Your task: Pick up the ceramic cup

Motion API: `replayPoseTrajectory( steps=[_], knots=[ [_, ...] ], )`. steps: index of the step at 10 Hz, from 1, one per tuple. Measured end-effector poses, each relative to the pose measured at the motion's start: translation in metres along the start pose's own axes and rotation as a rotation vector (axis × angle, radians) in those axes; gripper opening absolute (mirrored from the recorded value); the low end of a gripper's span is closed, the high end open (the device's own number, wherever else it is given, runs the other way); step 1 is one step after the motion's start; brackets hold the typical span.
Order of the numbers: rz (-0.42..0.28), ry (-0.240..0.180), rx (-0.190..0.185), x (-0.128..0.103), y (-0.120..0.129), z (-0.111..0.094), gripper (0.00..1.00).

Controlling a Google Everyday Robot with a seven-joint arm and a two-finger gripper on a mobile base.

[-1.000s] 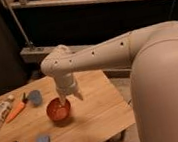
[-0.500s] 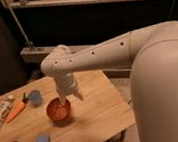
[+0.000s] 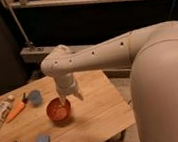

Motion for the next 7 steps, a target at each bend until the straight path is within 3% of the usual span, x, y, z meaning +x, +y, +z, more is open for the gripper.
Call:
replayPoseTrajectory(
  steps=[3,7],
  knots=[
    [0.015,-0.001,-0.011,-0.006,0.001,0.0,0.65],
    [0.075,-0.038,-0.051,-0.046,-0.012,-0.004,0.65]
  ],
)
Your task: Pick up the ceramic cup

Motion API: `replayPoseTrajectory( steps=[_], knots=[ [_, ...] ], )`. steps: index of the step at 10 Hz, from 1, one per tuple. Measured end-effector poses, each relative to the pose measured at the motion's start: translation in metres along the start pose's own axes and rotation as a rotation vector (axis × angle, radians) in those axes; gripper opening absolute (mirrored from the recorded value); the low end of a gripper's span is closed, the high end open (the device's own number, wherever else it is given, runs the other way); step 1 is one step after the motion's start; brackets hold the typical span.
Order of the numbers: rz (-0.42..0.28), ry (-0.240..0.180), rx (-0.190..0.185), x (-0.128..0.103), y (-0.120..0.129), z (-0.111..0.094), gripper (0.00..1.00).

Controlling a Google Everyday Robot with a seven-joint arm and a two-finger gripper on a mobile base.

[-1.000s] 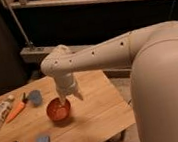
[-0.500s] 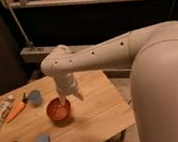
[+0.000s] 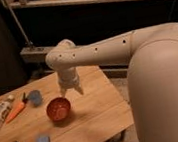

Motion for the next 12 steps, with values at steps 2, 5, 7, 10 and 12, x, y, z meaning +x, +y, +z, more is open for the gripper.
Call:
replayPoseTrajectory(
  steps=[2,5,7,10,12],
  knots=[
    [-0.008,-0.019,-0.004,-0.018,-0.001,-0.003,0.65],
    [-0.077,-0.033,0.0,-0.045,0.019,-0.007,0.65],
    [-0.121,-0.043,0.006,-0.068,0.035,-0.008,0.65],
    [-0.156,-0.016,-0.018,-0.098,0.063,-0.012,0.65],
    [-0.15,0.055,-0.083,-0.104,0.081,-0.015,0.65]
  ],
)
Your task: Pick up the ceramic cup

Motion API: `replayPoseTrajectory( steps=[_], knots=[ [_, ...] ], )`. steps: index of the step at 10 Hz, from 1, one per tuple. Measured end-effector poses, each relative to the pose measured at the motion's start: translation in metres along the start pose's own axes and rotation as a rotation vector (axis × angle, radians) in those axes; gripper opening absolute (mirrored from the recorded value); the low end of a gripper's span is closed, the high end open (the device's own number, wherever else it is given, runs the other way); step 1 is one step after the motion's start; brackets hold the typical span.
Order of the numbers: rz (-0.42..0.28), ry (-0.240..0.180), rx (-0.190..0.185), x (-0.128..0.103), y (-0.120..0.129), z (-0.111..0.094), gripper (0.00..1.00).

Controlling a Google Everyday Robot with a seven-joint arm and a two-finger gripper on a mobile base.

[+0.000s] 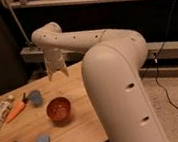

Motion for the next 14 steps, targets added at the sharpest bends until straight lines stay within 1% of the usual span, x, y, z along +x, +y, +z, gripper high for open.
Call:
replayPoseTrajectory(
  steps=[1,2,3,4,5,6,7,8,14],
  knots=[
    [0.013,0.081,-0.078,-0.004,0.013,-0.004,0.65],
    [0.019,0.119,-0.114,-0.005,0.019,-0.007,0.65],
    [0.03,0.169,-0.158,-0.009,0.023,-0.01,0.65],
    [0.047,0.221,-0.19,-0.012,0.023,-0.012,0.65],
    [0.06,0.265,-0.202,-0.014,0.021,-0.011,0.65],
    [0.071,0.297,-0.213,-0.015,0.018,-0.011,0.65],
    [0.074,0.305,-0.223,-0.017,0.016,-0.015,0.65],
    [0.076,0.29,-0.234,-0.021,0.015,-0.026,0.65],
    [0.075,0.294,-0.233,-0.021,0.016,-0.025,0.65]
  ],
)
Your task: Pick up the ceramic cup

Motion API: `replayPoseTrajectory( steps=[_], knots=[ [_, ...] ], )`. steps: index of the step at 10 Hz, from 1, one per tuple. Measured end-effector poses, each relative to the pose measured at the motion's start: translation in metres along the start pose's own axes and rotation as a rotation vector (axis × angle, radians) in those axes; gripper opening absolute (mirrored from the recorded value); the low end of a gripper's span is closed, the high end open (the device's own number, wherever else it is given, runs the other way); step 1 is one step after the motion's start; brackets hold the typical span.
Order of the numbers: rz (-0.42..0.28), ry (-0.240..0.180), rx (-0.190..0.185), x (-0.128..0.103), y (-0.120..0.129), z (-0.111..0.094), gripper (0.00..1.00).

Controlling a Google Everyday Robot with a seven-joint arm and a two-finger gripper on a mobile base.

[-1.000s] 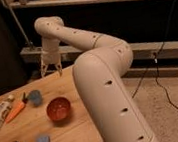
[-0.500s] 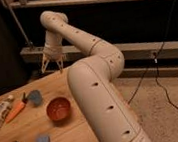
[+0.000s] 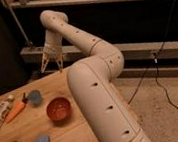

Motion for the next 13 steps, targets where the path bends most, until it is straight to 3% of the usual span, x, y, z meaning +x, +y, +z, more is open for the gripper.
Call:
replayPoseTrajectory(
  steps=[4,6,9,10,12,13],
  knots=[
    [0.003,-0.003,-0.01,0.0,-0.002,-0.001,0.65],
    [0.013,-0.024,-0.084,-0.001,-0.011,-0.004,0.65],
    [0.007,-0.026,-0.125,0.004,-0.02,0.003,0.65],
    [-0.001,-0.021,-0.157,0.006,-0.02,0.008,0.65],
    [0.003,0.007,-0.231,0.012,-0.015,0.017,0.65],
    [0.037,0.046,-0.261,0.016,-0.015,0.026,0.65]
  ],
)
